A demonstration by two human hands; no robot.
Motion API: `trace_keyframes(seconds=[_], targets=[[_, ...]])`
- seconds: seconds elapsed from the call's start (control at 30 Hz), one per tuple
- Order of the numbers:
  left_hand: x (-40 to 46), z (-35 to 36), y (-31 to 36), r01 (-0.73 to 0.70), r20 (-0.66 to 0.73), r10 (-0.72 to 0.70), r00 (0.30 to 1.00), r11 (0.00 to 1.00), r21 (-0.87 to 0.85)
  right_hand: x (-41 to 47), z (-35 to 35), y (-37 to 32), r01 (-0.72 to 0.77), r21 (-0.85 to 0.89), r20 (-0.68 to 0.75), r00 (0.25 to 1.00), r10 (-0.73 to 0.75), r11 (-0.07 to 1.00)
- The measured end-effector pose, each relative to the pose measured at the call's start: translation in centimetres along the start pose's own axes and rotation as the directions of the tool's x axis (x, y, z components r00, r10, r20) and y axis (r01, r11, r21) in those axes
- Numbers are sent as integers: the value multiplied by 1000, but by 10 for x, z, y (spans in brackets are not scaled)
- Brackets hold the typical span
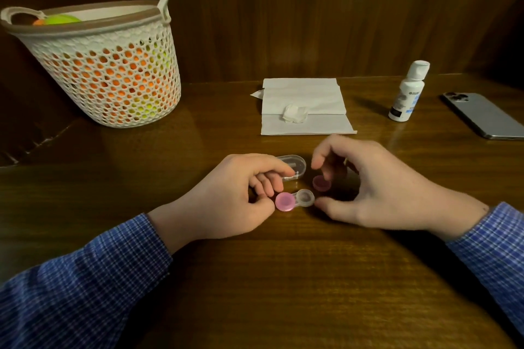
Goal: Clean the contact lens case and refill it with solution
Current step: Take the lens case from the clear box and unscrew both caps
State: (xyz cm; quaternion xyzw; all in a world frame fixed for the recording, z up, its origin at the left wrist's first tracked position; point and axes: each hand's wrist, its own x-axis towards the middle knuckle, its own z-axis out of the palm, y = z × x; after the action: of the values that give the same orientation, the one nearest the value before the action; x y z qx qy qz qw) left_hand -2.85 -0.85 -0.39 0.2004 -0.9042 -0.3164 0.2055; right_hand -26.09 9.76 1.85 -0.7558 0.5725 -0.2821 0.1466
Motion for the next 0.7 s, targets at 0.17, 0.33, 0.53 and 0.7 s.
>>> trace_keyframes(seconds=[0.17,0.33,0.53,0.7], targets=[[1,3,0,-28,-9,29,1000,998,57,-1,12,-3,26,-109,17,1000,-24,994],[1,3,1,-26,-25,27,999,998,50,0,13,0,-12,-126,-25,1000,9,992],[1,4,4,-14,-71,19,997,998,61,0,16,-2,-38,-89,-24,999,36,995],[1,7,5,-26,-106,32,994,998,52,-1,17,-7,-21,-119,-28,999,18,993]])
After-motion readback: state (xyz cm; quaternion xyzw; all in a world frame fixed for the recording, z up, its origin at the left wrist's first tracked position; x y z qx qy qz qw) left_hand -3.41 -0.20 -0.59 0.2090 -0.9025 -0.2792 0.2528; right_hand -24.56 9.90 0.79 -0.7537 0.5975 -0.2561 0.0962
